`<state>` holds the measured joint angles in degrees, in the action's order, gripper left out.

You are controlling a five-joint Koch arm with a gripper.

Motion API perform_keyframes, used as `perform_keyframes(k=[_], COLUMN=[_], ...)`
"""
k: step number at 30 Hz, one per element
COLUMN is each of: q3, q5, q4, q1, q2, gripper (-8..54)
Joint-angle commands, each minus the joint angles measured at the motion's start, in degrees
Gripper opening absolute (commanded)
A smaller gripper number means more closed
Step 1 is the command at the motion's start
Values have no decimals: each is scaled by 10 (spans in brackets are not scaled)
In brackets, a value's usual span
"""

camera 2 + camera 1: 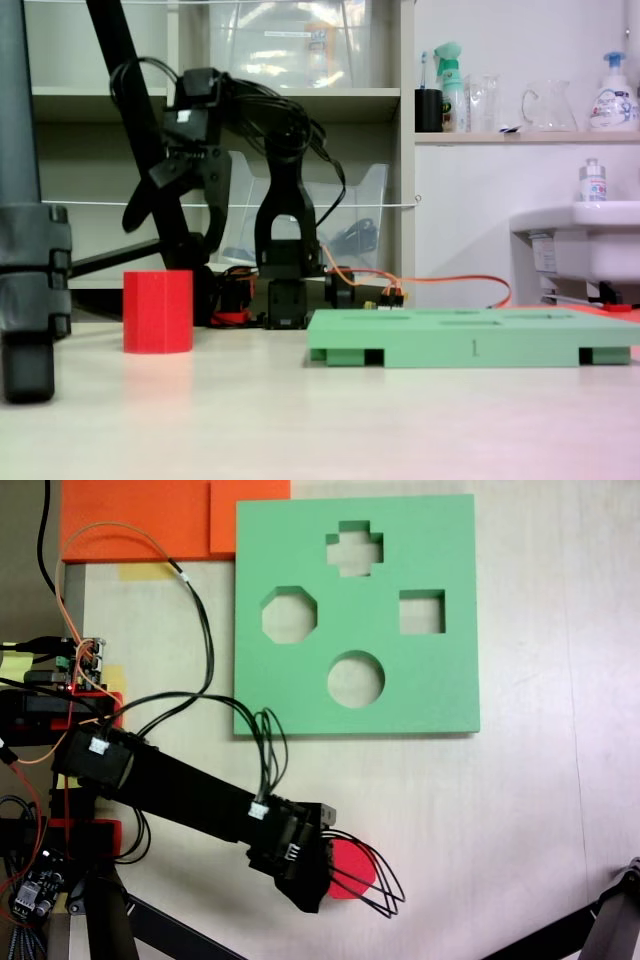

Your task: Put the octagonal pillar block into the corresponding hole

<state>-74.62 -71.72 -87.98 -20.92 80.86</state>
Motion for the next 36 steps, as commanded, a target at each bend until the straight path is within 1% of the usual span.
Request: perform_keyframes(k=[1,8,30,32,33,35,36], q3=[38,47,74,74,74,75,75], q5=[-15,-47,-36,-36,-37,-36,-36], q4=[9,41,72,72,67,36,13], q1=[-9,-2,5,8,10,7,4], q2=[-4,-36,-142,-154,-157,-158,-160], gripper=[523,522,521,514,466,341,293])
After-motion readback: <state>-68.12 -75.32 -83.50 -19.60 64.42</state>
